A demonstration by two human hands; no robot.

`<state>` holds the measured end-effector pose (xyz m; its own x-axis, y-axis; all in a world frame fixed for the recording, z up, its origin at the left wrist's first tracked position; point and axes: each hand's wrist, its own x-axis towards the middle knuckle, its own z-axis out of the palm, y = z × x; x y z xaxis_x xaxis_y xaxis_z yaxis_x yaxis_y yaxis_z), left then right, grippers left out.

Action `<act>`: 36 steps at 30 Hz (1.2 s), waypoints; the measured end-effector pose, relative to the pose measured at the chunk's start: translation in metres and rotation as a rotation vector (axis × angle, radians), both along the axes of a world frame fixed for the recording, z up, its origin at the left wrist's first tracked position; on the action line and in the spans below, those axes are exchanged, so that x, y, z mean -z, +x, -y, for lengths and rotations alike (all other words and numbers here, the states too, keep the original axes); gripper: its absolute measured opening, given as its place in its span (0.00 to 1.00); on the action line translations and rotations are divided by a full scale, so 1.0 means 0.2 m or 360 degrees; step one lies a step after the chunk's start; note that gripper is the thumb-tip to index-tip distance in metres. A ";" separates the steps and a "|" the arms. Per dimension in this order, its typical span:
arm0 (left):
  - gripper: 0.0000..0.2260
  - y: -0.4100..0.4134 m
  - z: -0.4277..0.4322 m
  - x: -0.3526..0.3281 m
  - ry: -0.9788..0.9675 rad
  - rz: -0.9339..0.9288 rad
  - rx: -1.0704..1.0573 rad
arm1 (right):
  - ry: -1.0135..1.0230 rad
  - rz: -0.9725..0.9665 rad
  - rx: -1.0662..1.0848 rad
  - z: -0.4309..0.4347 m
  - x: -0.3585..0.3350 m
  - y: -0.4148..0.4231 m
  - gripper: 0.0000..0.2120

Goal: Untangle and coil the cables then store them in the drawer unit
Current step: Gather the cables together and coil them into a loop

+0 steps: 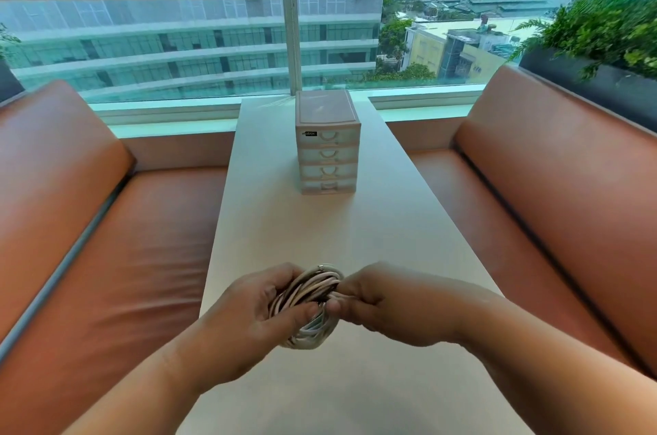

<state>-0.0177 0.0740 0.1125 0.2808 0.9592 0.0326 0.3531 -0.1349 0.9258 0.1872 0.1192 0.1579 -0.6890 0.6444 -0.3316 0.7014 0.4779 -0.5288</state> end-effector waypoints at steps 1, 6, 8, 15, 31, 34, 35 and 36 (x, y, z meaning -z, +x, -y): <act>0.12 0.00 0.01 0.00 -0.0003 -0.0013 0.0009 | 0.0081 0.0045 -0.0044 0.00 -0.01 0.01 0.19; 0.14 0.03 0.01 -0.01 -0.0003 0.0064 0.0017 | 0.0287 0.0197 -0.0064 0.01 -0.05 0.01 0.20; 0.16 0.04 0.00 -0.03 -0.0048 0.0129 -0.0004 | 0.0408 0.0284 0.0014 0.02 -0.08 0.00 0.22; 0.32 0.08 -0.01 -0.06 -0.0398 0.0826 -0.0068 | 0.0598 0.0045 0.0332 0.03 -0.02 -0.01 0.19; 0.28 0.15 -0.07 -0.06 -0.0475 -0.0278 -0.0466 | 0.0320 -0.0148 0.0822 -0.06 0.20 -0.06 0.10; 0.28 0.18 -0.07 -0.04 -0.0223 -0.0626 -0.0477 | 0.0404 -0.0024 0.0775 -0.07 0.22 -0.06 0.08; 0.27 0.19 -0.07 -0.03 -0.0243 -0.0576 -0.0464 | 0.0428 0.0013 0.0770 -0.08 0.22 -0.06 0.08; 0.26 0.20 -0.06 -0.03 -0.0316 -0.0444 -0.0429 | 0.0459 0.0048 0.0769 -0.09 0.23 -0.05 0.08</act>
